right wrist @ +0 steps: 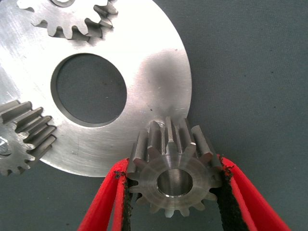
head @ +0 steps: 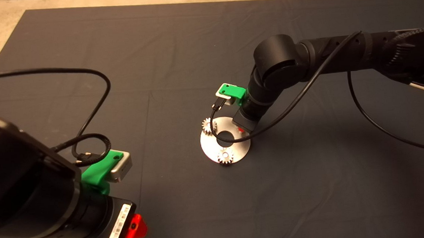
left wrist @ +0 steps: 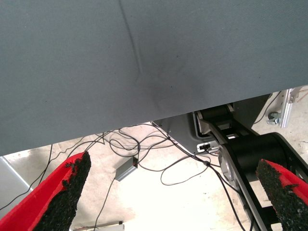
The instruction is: Install three planetary gears onto the carrier pins
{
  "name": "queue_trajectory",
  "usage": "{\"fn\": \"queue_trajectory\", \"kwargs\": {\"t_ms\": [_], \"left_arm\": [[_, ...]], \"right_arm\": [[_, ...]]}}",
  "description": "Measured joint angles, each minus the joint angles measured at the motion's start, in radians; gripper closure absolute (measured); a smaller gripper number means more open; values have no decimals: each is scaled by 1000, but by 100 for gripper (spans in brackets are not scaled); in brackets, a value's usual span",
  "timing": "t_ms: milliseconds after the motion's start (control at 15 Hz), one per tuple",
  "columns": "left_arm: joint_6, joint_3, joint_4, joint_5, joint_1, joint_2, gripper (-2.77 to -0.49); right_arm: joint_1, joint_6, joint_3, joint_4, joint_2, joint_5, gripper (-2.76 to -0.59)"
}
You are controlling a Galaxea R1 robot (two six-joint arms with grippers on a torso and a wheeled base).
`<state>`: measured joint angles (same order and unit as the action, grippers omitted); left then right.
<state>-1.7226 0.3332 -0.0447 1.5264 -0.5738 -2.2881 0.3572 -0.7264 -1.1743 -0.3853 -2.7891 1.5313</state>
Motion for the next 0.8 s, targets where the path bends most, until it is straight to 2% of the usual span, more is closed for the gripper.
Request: {"fn": "queue_trajectory", "kwargs": {"t_ms": [333,533,800], "left_arm": [[0,0,0,0,0,0,-249],[0,0,0,0,0,0,-249],[0,0,0,0,5,0,-249]], "right_arm": [[-2,0,1,0,0,0,-95],[-19,1,1,0,0,-1,-96],[-23,1,1,0,0,-1,-96]]}}
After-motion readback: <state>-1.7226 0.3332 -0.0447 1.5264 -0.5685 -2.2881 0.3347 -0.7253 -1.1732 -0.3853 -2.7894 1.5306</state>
